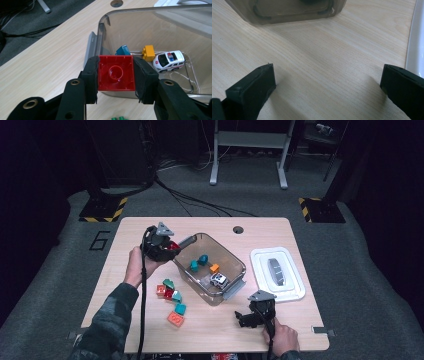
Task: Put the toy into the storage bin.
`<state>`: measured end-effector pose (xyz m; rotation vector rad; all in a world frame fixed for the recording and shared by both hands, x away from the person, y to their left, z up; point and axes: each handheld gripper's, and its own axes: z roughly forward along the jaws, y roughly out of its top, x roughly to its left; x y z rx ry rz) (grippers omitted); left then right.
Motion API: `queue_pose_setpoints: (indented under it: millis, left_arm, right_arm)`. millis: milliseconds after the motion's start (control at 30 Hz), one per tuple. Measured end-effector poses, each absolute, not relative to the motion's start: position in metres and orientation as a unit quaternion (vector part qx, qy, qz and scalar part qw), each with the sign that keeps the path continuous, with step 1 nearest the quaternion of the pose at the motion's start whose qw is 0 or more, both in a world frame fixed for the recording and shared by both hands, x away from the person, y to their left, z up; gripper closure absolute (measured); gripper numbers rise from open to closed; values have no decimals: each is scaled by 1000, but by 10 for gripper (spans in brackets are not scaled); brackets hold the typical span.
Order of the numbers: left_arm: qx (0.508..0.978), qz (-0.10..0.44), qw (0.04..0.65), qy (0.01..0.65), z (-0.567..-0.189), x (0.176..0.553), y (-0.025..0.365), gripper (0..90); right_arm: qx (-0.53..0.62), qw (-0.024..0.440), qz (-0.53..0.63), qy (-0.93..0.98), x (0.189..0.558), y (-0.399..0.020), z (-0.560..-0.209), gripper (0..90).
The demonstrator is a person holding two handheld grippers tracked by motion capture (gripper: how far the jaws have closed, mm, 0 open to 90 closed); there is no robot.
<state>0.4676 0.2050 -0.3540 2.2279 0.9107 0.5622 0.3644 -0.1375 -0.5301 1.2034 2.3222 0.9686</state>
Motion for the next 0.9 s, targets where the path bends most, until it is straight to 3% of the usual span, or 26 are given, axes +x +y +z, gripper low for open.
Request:
queue_pose_setpoints:
  millis: [900]
  left_arm:
    - [872, 182, 298, 342, -384, 474, 186, 585]
  right_arm:
    - [424, 176, 342, 820, 364, -138, -530, 0]
